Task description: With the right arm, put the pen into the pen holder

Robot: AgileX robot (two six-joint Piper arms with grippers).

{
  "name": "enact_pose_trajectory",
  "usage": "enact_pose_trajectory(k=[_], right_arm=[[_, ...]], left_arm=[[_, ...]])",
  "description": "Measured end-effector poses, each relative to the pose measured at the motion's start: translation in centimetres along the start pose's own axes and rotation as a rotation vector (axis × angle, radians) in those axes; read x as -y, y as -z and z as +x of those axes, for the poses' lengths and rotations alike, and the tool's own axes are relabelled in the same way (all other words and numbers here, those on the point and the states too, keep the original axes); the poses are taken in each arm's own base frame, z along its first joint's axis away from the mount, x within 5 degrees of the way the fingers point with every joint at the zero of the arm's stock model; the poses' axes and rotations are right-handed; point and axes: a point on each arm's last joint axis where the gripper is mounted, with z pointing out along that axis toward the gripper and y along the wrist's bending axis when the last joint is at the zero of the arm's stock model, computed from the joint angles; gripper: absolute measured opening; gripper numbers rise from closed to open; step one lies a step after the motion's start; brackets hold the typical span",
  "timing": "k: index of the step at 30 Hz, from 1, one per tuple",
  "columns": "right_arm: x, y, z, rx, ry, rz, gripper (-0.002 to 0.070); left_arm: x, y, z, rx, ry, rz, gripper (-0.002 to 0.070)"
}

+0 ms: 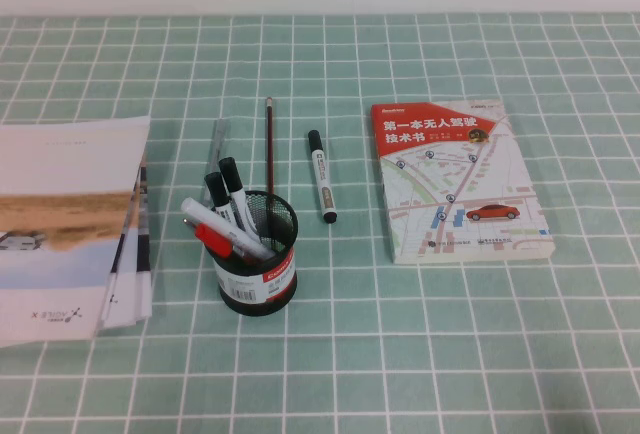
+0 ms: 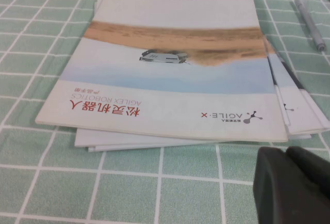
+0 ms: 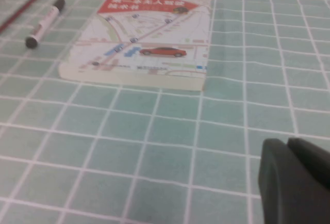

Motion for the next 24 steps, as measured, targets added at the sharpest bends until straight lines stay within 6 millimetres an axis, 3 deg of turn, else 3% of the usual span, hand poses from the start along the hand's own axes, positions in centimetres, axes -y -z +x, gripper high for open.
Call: enact_pose_trajectory(k=[24], right_arm=[[-0.20, 0.00, -0.18, 0.019, -0.076, -0.023, -0.0019]], left_arm=[[0.00, 0.00, 0.00, 0.000, 0.000, 0.000, -0.0004]])
